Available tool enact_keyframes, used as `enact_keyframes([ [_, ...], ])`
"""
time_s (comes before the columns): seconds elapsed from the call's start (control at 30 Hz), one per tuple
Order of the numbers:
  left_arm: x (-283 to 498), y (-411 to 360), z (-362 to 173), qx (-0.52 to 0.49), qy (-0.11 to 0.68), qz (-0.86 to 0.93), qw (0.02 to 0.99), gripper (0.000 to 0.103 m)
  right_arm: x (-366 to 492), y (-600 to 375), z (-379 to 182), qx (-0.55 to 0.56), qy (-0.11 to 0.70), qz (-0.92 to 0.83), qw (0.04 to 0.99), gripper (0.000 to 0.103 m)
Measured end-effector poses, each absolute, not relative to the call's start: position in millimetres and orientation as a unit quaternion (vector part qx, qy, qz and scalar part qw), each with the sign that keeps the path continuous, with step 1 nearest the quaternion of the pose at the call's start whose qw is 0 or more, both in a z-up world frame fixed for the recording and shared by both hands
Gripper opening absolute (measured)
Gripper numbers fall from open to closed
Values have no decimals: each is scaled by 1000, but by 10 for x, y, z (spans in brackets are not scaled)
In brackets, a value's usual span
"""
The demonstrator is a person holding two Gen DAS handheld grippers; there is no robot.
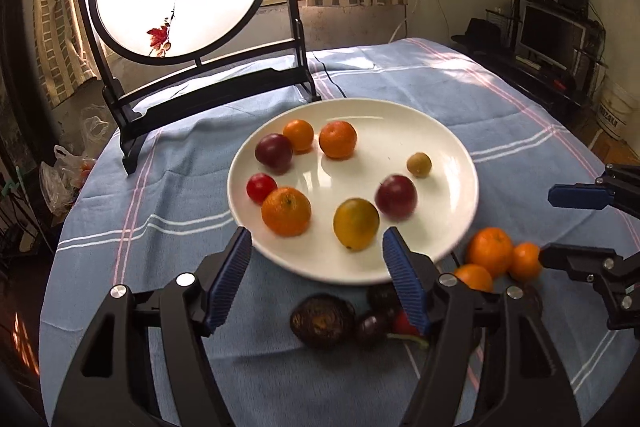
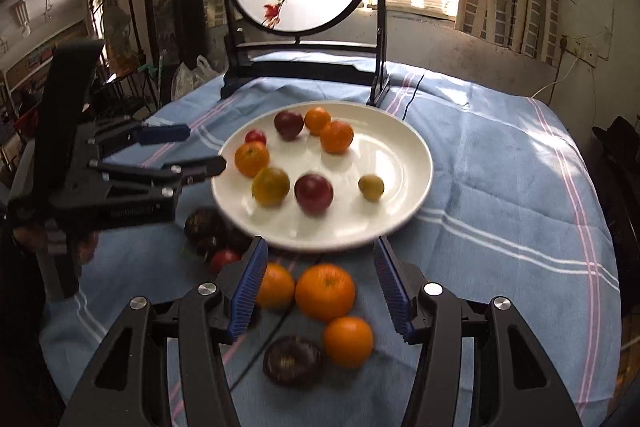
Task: Organize fruits
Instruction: 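Move both grippers back toward the dark brown round fruits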
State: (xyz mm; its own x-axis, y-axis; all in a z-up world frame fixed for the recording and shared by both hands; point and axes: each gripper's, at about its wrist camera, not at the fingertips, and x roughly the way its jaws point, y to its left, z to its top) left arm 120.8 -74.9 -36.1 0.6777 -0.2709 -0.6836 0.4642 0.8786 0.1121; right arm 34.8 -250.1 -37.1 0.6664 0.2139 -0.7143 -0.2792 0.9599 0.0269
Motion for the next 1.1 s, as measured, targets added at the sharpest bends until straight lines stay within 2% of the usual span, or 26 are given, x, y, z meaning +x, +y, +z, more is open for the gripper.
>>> enact_keyframes([
  [0.17,698,-782,-526,159,378,-248,878,70,1,-2493,-751,-42,436,150,886,55],
  [0.33,440,-963,-744,168,402,-269,859,70,136,-2369,-938,-39,452,154,877,54],
  [0.4,449,-1030,-822,165,413,-265,856,70,210,-2357,-940,-33,457,149,876,49],
  [0.43,467,-1057,-853,161,417,-262,855,70,213,-2361,-921,-33,451,150,879,39],
  [0.57,582,-1166,-967,146,439,-245,852,70,144,-2422,-912,-37,449,146,881,37],
  [0.63,638,-1212,-1000,138,447,-243,850,64,56,-2484,-890,-34,445,146,883,37],
  [0.83,763,-1310,-1074,110,464,-227,849,58,-93,-2604,-853,-29,438,140,888,36],
  [0.87,752,-1312,-1073,114,461,-225,851,55,-102,-2609,-852,-28,437,139,888,36],
  [0.93,718,-1286,-1042,110,463,-238,847,41,-119,-2616,-840,-26,434,141,889,36],
  [0.97,696,-1262,-1018,110,463,-237,847,41,-131,-2613,-828,-27,432,142,890,35],
  [1.0,662,-1240,-985,113,457,-237,850,41,-142,-2606,-818,-28,431,143,890,32],
  [1.07,584,-1209,-887,125,438,-239,857,41,-143,-2595,-788,-25,431,153,889,17],
  [1.1,553,-1191,-825,130,428,-240,862,41,-142,-2589,-766,-24,428,156,890,16],
])
